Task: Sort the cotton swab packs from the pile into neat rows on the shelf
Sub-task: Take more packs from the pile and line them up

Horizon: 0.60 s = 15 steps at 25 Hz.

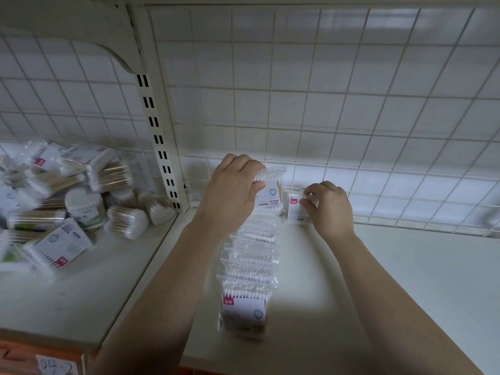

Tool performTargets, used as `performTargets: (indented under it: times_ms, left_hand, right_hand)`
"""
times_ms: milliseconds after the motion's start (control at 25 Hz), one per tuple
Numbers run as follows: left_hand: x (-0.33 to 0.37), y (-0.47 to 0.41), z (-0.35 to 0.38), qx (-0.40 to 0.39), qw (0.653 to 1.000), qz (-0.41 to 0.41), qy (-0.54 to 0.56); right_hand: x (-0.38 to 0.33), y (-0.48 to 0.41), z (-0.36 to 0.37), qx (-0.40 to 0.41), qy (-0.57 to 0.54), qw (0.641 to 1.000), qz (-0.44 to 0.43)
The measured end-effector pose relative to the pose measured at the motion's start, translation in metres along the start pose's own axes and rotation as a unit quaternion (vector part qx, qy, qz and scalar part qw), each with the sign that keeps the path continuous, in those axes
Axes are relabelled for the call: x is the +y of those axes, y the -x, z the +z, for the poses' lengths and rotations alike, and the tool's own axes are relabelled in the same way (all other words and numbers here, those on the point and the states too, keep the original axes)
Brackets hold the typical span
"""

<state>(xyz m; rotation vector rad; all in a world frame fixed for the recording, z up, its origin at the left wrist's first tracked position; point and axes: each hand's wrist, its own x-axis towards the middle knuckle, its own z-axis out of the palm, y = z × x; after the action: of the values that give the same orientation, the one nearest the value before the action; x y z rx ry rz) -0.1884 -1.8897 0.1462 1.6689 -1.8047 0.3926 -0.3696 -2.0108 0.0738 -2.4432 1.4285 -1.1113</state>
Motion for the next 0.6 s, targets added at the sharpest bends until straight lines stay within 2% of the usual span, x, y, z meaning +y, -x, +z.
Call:
performTargets:
  times_ms: [320, 600]
  left_hand:
    - [0.014, -0.006, 0.002, 0.007, 0.998, -0.006, 0.064]
    - [0.022, -0.005, 0.003, -0.008, 0.998, -0.008, 0.069]
  right_hand:
    - [0.002, 0.000, -0.006, -0.024, -0.050, 0.998, 0.023]
    - [0.001, 0.003, -0.009, -0.031, -0.063, 0.997, 0.014]
